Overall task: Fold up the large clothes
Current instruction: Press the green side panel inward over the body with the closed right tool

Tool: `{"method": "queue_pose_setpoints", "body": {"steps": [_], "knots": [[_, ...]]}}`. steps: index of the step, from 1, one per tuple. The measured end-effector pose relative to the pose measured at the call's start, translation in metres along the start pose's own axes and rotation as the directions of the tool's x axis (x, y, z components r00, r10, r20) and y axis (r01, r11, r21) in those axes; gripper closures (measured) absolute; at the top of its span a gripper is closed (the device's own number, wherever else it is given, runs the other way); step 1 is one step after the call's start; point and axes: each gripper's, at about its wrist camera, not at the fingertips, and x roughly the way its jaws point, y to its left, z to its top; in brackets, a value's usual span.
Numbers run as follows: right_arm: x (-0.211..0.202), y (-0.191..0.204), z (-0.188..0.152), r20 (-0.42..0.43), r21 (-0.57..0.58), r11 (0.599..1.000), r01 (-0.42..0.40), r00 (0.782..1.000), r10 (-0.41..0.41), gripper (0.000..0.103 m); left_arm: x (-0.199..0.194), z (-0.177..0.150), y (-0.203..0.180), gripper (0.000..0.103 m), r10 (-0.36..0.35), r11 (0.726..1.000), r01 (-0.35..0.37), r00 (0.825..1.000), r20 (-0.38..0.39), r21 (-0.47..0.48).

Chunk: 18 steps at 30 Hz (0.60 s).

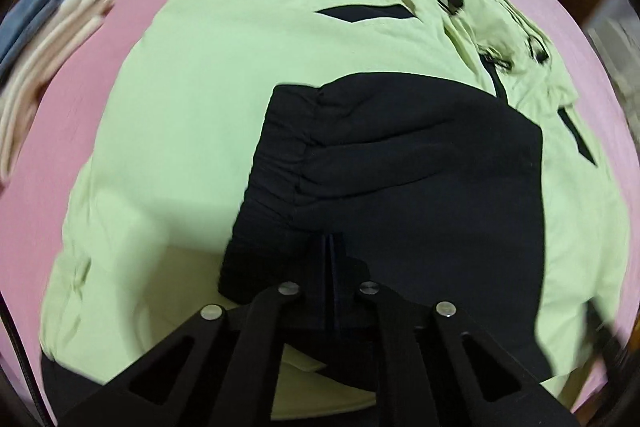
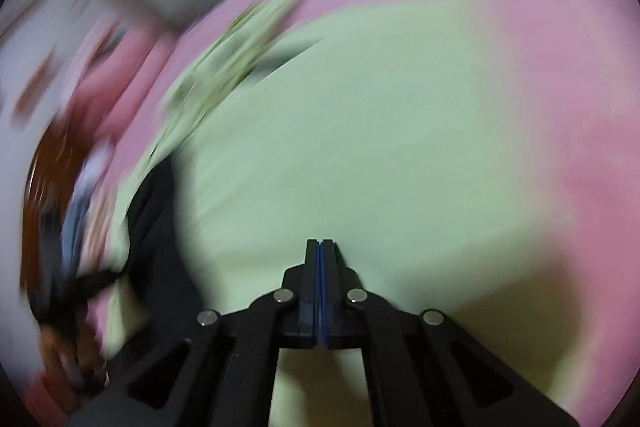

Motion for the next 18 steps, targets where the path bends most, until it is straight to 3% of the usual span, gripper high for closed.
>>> {"method": "queue_pose_setpoints", "body": {"steps": [3,5,7,9,10,12,15,17,18], "knots": [[-0.028,-0.042,0.019,0.085,0.092,0.985,0.144,0.985,-0.152,0.103,-0.001,0.002,-0.008,0.101,0.017,0.999,-0.018,1.000,0.011,0.048],[-0.041,-0.036,0.026,0.113,0.057,0.968,0.244,0.962,-0.249,0.103,-0.009,0.006,-0.009,0.101,0.020,0.998,-0.022,0.999,0.029,0.061],[-0.051,-0.022,0.025,0.148,0.041,0.978,0.206,0.967,-0.210,0.103,-0.027,-0.001,-0.019,0.101,-0.042,0.998,0.038,0.994,0.097,0.048],[-0.061,0.008,0.016,0.187,0.001,0.996,0.089,0.978,-0.088,0.103,-0.045,-0.008,-0.028,0.099,-0.146,0.989,0.142,0.981,0.125,0.039],[-0.061,0.015,0.011,0.181,-0.011,0.999,0.049,0.982,-0.046,0.103,-0.048,-0.011,-0.034,0.095,-0.209,0.978,0.206,0.972,0.104,0.039],[-0.044,0.046,-0.010,0.078,-0.020,0.995,-0.096,0.992,0.097,0.103,-0.042,-0.020,-0.045,0.091,-0.304,0.952,0.304,0.953,-0.006,0.013],[-0.013,0.067,-0.036,-0.047,0.052,0.979,-0.196,0.979,0.199,0.103,-0.023,-0.032,-0.060,0.091,-0.354,0.935,0.351,0.929,-0.110,-0.046],[0.002,0.068,-0.047,-0.097,0.104,0.969,-0.223,0.967,0.234,0.103,-0.017,-0.037,-0.062,0.091,-0.312,0.950,0.310,0.943,-0.120,-0.035],[0.007,0.065,-0.050,-0.124,0.098,0.979,-0.177,0.974,0.189,0.103,-0.018,-0.037,-0.057,0.091,-0.287,0.958,0.286,0.952,-0.106,-0.030]]}}
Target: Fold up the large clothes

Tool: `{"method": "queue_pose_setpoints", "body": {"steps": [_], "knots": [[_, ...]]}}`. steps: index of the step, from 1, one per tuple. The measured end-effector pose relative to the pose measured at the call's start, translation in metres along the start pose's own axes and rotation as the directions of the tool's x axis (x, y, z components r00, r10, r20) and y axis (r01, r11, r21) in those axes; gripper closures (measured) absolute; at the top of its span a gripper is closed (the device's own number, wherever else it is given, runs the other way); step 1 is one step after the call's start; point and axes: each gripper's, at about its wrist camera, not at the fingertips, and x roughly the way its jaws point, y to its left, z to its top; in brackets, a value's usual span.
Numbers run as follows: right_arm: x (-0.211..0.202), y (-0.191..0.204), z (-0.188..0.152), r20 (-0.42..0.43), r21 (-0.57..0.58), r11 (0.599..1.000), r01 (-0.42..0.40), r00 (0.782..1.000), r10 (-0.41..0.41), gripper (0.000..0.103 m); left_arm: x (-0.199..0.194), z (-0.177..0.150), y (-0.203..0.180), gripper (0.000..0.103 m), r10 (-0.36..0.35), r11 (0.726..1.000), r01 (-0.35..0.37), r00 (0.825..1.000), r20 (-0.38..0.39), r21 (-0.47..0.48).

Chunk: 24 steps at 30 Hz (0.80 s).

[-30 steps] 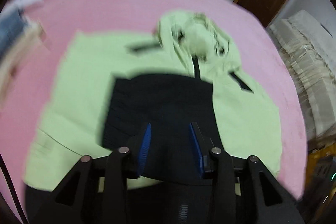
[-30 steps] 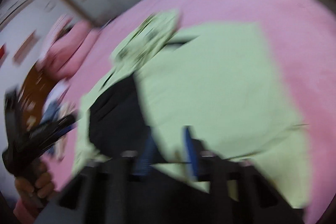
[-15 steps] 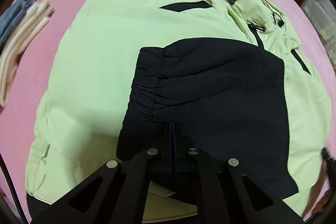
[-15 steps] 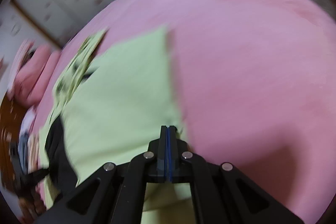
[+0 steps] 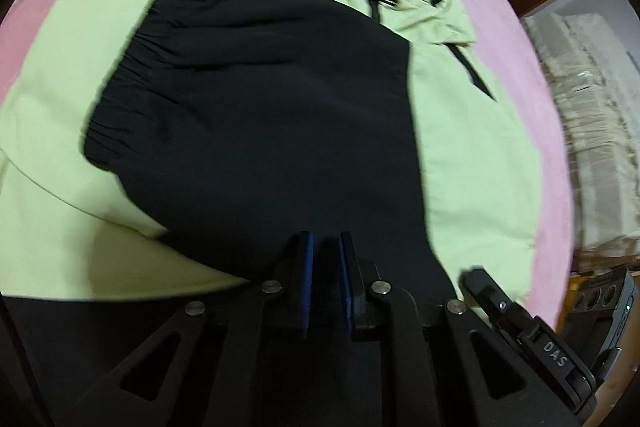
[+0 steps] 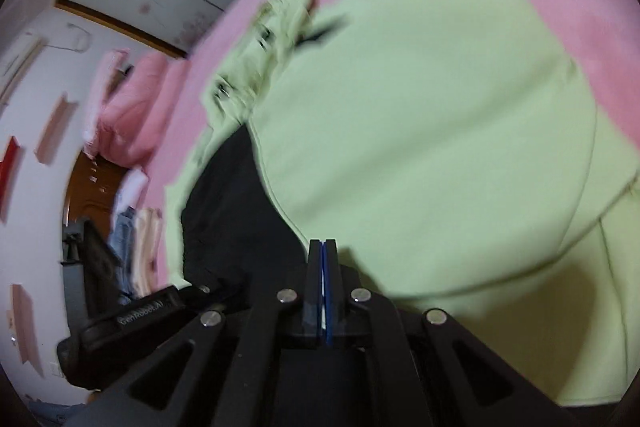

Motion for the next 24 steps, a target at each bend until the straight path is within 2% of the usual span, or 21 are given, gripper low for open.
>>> {"method": "queue_pose_setpoints", "body": {"steps": [1,2,3,4,5,6,7,9,10,11,12,13,14,15,16,17,18,21,24], "knots": [[-0.001,-0.008,0.001,-0.004,-0.001,1.000,0.029,1.000,-0.029,0.103,-0.003,0.004,0.006,0.091,0.043,0.999,-0.043,0.999,0.027,-0.007],[-0.008,-0.019,-0.002,0.006,0.009,1.000,0.022,1.000,-0.022,0.103,-0.006,0.009,0.011,0.091,0.079,0.997,-0.078,0.996,0.050,-0.020],[-0.019,-0.031,0.002,0.041,0.041,0.998,0.039,0.998,-0.040,0.103,-0.010,0.014,0.021,0.092,0.101,0.994,-0.098,0.992,0.076,-0.039],[-0.031,-0.047,0.006,0.078,0.076,0.988,0.135,0.987,-0.141,0.103,-0.012,0.015,0.028,0.092,0.106,0.993,-0.102,0.990,0.088,-0.052],[-0.038,-0.058,0.009,0.093,0.099,0.978,0.184,0.977,-0.193,0.103,-0.015,0.019,0.037,0.092,0.157,0.986,-0.150,0.982,0.109,-0.070],[-0.052,-0.079,0.013,0.113,0.152,0.962,0.228,0.963,-0.246,0.103,-0.018,0.021,0.046,0.098,0.193,0.980,-0.185,0.974,0.120,-0.073],[-0.060,-0.094,0.015,0.131,0.194,0.960,0.203,0.964,-0.231,0.103,-0.018,0.024,0.053,0.102,0.199,0.979,-0.192,0.973,0.114,-0.073],[-0.078,-0.110,0.021,0.171,0.256,0.952,0.168,0.961,-0.216,0.103,-0.018,0.026,0.054,0.102,0.182,0.980,-0.172,0.978,0.101,-0.096],[-0.083,-0.107,0.022,0.192,0.245,0.949,0.198,0.950,-0.248,0.103,-0.021,0.026,0.050,0.102,0.191,0.978,-0.180,0.975,0.111,-0.102],[-0.089,-0.096,0.025,0.224,0.197,0.945,0.262,0.926,-0.303,0.099,-0.022,0.026,0.045,0.102,0.191,0.979,-0.180,0.974,0.122,-0.093],[-0.089,-0.087,0.026,0.243,0.161,0.952,0.259,0.925,-0.293,0.099,-0.025,0.025,0.036,0.100,0.185,0.982,-0.177,0.972,0.146,-0.065],[-0.088,-0.075,0.026,0.265,0.114,0.972,0.207,0.936,-0.231,0.099,-0.029,0.023,0.022,0.100,0.160,0.987,-0.159,0.970,0.181,-0.022],[-0.085,-0.065,0.028,0.274,0.090,0.982,0.165,0.944,-0.184,0.099,-0.033,0.020,0.007,0.100,0.108,0.993,-0.116,0.972,0.208,0.025],[-0.075,-0.051,0.027,0.269,0.052,0.995,0.083,0.958,-0.094,0.099,-0.031,0.020,-0.007,0.099,0.052,0.996,-0.066,0.976,0.213,0.058],[-0.063,-0.042,0.027,0.247,0.030,0.999,0.024,0.969,-0.030,0.099,-0.029,0.022,-0.018,0.099,-0.012,0.996,-0.005,0.979,0.201,0.084],[-0.039,-0.027,0.023,0.183,0.009,0.998,-0.060,0.982,0.057,0.099,-0.025,0.022,-0.029,0.099,-0.074,0.994,0.056,0.980,0.184,0.098],[-0.020,-0.016,0.020,0.137,0.004,0.995,-0.098,0.986,0.097,0.099,-0.019,0.023,-0.041,0.099,-0.128,0.989,0.113,0.976,0.176,0.095],[0.029,0.006,0.020,0.064,0.023,0.980,-0.198,0.979,0.196,0.099,0.000,0.024,-0.058,0.099,-0.228,0.973,0.222,0.963,0.140,0.063],[0.068,0.011,0.046,0.046,0.024,0.982,-0.189,0.981,0.188,0.099,0.030,0.046,-0.070,0.099,-0.207,0.978,0.203,0.969,0.136,0.044]]}}
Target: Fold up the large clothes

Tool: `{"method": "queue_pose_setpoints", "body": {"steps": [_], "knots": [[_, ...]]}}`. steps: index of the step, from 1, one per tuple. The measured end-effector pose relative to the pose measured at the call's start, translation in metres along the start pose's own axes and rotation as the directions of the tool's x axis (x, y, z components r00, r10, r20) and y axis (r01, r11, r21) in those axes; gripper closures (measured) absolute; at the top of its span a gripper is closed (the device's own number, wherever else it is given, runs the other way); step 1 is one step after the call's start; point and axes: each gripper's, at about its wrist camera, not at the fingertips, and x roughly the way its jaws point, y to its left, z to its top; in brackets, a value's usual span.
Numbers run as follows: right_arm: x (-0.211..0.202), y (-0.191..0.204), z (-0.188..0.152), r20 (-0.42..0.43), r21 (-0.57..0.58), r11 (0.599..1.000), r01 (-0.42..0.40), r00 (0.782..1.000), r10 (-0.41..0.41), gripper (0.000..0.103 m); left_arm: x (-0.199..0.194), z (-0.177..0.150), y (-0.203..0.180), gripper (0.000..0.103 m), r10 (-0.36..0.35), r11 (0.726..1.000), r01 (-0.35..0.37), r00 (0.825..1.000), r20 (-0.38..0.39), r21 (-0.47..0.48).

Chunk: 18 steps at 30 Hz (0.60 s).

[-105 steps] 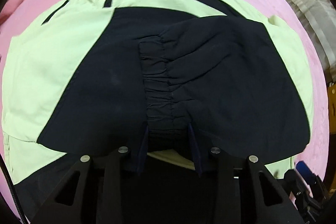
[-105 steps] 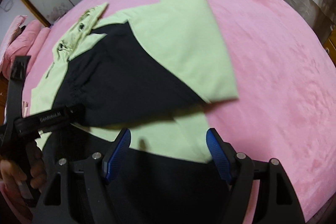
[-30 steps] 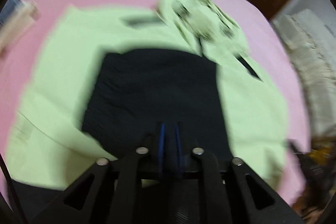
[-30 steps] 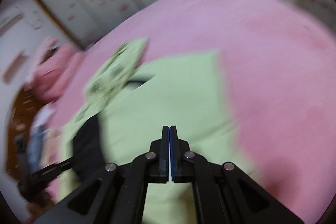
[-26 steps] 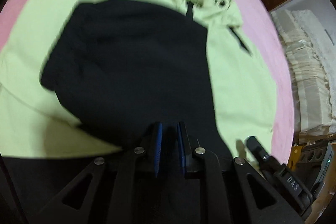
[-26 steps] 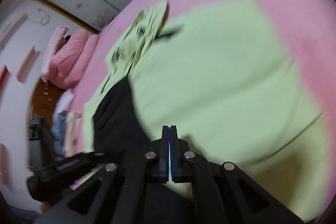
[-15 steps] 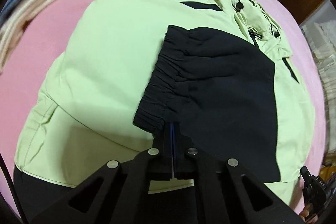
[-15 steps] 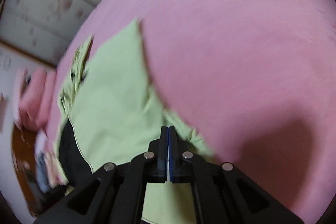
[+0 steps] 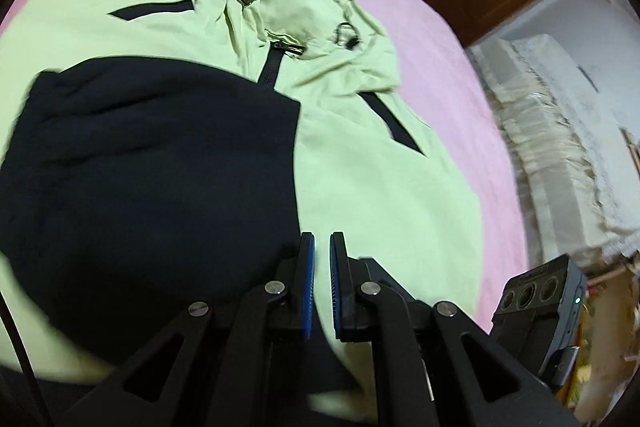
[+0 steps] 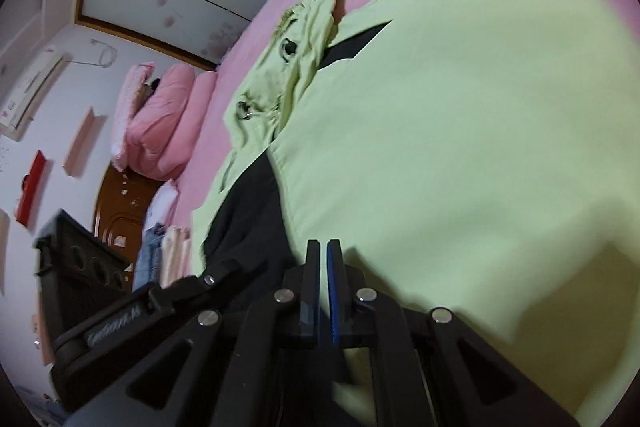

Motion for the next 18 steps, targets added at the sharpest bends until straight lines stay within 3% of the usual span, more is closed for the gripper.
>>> {"method": "queue_pose_setpoints", "body": {"steps": [3,5,7,9,11,12,13,14,15,16,17,18], "knots": [[0.007,-0.023,0.031,0.005,0.017,1.000,0.013,1.000,-0.013,0.103,0.021,0.021,0.014,0.099,0.085,0.995,-0.083,0.996,0.035,-0.047],[0.004,-0.027,0.049,0.023,-0.048,0.997,0.057,0.998,-0.056,0.103,0.017,0.036,0.031,0.101,0.146,0.986,-0.136,0.984,0.103,-0.101],[-0.016,-0.039,0.073,0.091,-0.109,0.971,0.214,0.975,-0.204,0.103,0.009,0.051,0.054,0.101,0.259,0.957,-0.233,0.954,0.151,-0.171],[-0.038,-0.055,0.080,0.137,-0.095,0.956,0.277,0.955,-0.263,0.103,-0.002,0.062,0.079,0.101,0.319,0.934,-0.279,0.932,0.173,-0.224],[-0.056,-0.059,0.082,0.182,-0.113,0.923,0.369,0.921,-0.346,0.103,-0.010,0.068,0.092,0.101,0.380,0.912,-0.337,0.909,0.170,-0.232],[-0.068,-0.055,0.080,0.244,-0.128,0.869,0.478,0.864,-0.440,0.103,-0.015,0.071,0.098,0.102,0.414,0.900,-0.375,0.894,0.169,-0.220],[-0.070,-0.054,0.082,0.278,-0.121,0.825,0.551,0.817,-0.505,0.103,-0.015,0.073,0.102,0.102,0.405,0.905,-0.370,0.900,0.161,-0.209],[-0.076,-0.055,0.082,0.308,-0.096,0.772,0.629,0.756,-0.578,0.103,-0.014,0.074,0.105,0.102,0.387,0.913,-0.354,0.910,0.150,-0.204],[-0.082,-0.064,0.083,0.302,-0.044,0.755,0.654,0.729,-0.614,0.103,-0.011,0.076,0.107,0.102,0.378,0.915,-0.347,0.915,0.141,-0.205],[-0.084,-0.070,0.082,0.290,-0.014,0.764,0.645,0.734,-0.614,0.103,-0.008,0.077,0.106,0.102,0.382,0.914,-0.352,0.915,0.134,-0.201],[-0.088,-0.078,0.081,0.289,0.038,0.797,0.602,0.757,-0.586,0.103,-0.004,0.078,0.104,0.102,0.396,0.910,-0.369,0.909,0.131,-0.189],[-0.088,-0.078,0.079,0.299,0.054,0.805,0.590,0.760,-0.577,0.103,-0.002,0.080,0.100,0.102,0.419,0.902,-0.396,0.898,0.131,-0.171]]}}
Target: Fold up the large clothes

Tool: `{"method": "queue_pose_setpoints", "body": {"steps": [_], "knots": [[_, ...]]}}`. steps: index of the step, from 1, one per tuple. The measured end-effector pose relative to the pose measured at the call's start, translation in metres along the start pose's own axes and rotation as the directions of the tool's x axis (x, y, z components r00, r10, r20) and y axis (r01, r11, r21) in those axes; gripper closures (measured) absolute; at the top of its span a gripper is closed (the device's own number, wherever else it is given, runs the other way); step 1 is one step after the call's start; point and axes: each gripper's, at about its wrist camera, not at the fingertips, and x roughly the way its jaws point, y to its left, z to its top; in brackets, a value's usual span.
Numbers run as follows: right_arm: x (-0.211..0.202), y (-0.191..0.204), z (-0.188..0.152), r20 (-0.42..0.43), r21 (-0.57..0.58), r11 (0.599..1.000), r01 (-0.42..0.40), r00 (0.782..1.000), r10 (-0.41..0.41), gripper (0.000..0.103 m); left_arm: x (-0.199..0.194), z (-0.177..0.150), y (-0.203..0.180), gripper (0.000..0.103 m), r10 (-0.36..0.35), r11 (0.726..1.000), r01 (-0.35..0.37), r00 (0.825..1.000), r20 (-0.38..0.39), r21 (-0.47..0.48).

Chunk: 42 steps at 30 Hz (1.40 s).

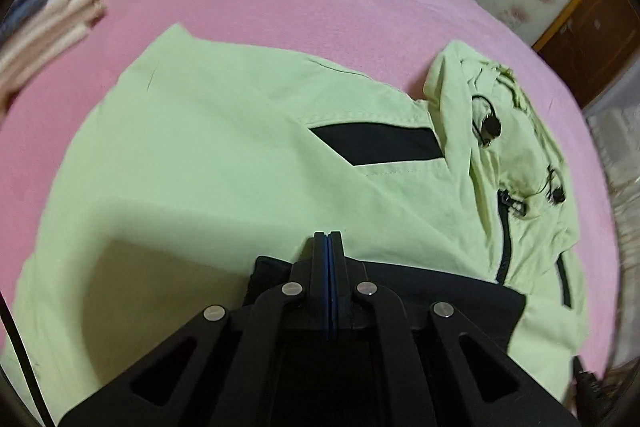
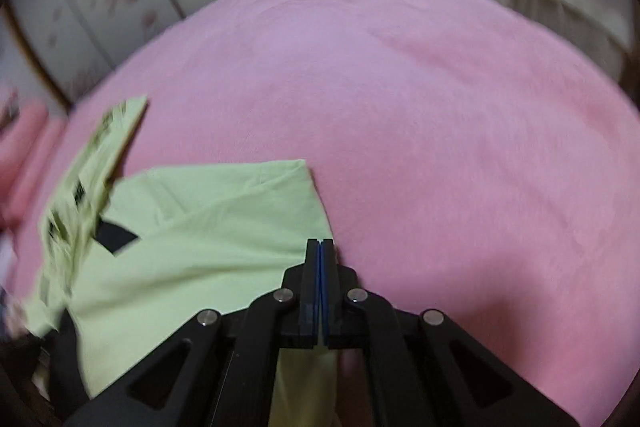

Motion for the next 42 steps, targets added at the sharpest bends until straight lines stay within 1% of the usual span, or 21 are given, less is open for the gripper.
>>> {"method": "queue_pose_setpoints", "body": {"steps": [3,5,8,13,17,19,22,23,25,26,27,28,29,30,31,32,34,36,37,38,42], "knots": [[-0.005,0.009,-0.006,0.011,-0.025,0.999,0.034,0.999,-0.034,0.103,-0.007,-0.007,-0.012,0.102,0.073,0.997,-0.073,0.997,0.017,0.025],[-0.012,0.011,-0.010,0.015,-0.036,0.998,0.053,0.998,-0.053,0.103,-0.017,-0.013,-0.012,0.100,0.066,0.998,-0.066,0.998,0.020,0.006],[-0.034,0.014,-0.019,0.026,-0.026,1.000,0.012,1.000,-0.011,0.103,-0.039,-0.032,-0.008,0.099,0.054,0.998,-0.054,0.999,-0.001,0.014],[-0.057,0.024,-0.051,0.001,-0.067,0.997,0.030,1.000,-0.030,0.101,-0.065,-0.070,-0.007,0.096,0.076,0.991,-0.073,0.997,-0.019,0.116],[-0.077,0.029,-0.073,-0.009,-0.098,0.994,0.042,0.999,-0.043,0.101,-0.081,-0.095,0.002,0.077,0.051,0.986,-0.037,0.995,-0.082,0.162],[-0.084,0.032,-0.085,-0.047,-0.116,0.993,0.031,0.998,-0.036,0.101,-0.091,-0.105,0.000,0.047,0.025,0.979,-0.002,0.993,-0.112,0.204],[-0.092,0.037,-0.105,-0.165,-0.138,0.990,0.021,0.985,-0.044,0.101,-0.109,-0.122,-0.009,0.020,0.035,0.957,0.010,0.988,-0.151,0.291],[-0.095,0.040,-0.111,-0.207,-0.137,0.990,0.009,0.978,-0.038,0.101,-0.114,-0.127,-0.013,0.016,0.059,0.947,0.002,0.982,-0.179,0.320],[-0.101,0.048,-0.120,-0.338,-0.149,0.989,-0.027,0.941,-0.025,0.100,-0.116,-0.131,-0.021,0.014,0.101,0.934,-0.008,0.965,-0.242,0.358],[-0.101,0.053,-0.124,-0.391,-0.162,0.985,-0.055,0.920,-0.013,0.095,-0.120,-0.132,-0.023,0.014,0.106,0.928,0.005,0.955,-0.278,0.373],[-0.101,0.059,-0.128,-0.468,-0.183,0.978,-0.102,0.884,0.005,0.091,-0.124,-0.134,-0.023,0.014,0.107,0.924,0.016,0.949,-0.298,0.382],[-0.102,0.062,-0.130,-0.508,-0.192,0.973,-0.127,0.861,0.012,0.078,-0.130,-0.133,-0.023,0.014,0.101,0.920,0.036,0.941,-0.324,0.390],[-0.103,0.068,-0.131,-0.575,-0.202,0.966,-0.161,0.818,0.016,0.062,-0.134,-0.132,-0.022,0.014,0.100,0.918,0.045,0.935,-0.340,0.394],[-0.105,0.071,-0.130,-0.609,-0.201,0.964,-0.175,0.793,0.017,0.055,-0.141,-0.130,-0.019,0.014,0.100,0.918,0.058,0.924,-0.370,0.393],[-0.106,0.072,-0.128,-0.627,-0.191,0.965,-0.177,0.779,0.019,0.046,-0.147,-0.125,-0.016,0.014,0.095,0.922,0.083,0.898,-0.430,0.378],[-0.109,0.072,-0.123,-0.666,-0.154,0.972,-0.179,0.745,0.032,0.043,-0.150,-0.121,-0.015,0.014,0.082,0.924,0.109,0.880,-0.468,0.366],[-0.108,0.076,-0.116,-0.728,-0.136,0.971,-0.199,0.684,0.038,0.043,-0.158,-0.108,-0.010,0.014,0.055,0.920,0.180,0.820,-0.569,0.348],[-0.105,0.087,-0.103,-0.799,-0.191,0.954,-0.231,0.601,-0.014,0.043,-0.167,-0.088,-0.008,0.014,0.092,0.895,0.204,0.786,-0.611,0.397],[-0.106,0.093,-0.092,-0.800,-0.224,0.947,-0.230,0.598,-0.044,0.043,-0.170,-0.077,-0.009,0.014,0.120,0.881,0.197,0.785,-0.607,0.429],[-0.107,0.098,-0.078,-0.791,-0.251,0.941,-0.228,0.608,-0.064,0.043,-0.175,-0.064,-0.010,0.014,0.146,0.865,0.189,0.792,-0.593,0.465],[-0.109,0.121,-0.004,-0.716,-0.307,0.935,-0.175,0.690,-0.106,0.037,-0.191,0.006,-0.027,0.014,0.277,0.787,0.078,0.842,-0.463,0.612]]}}
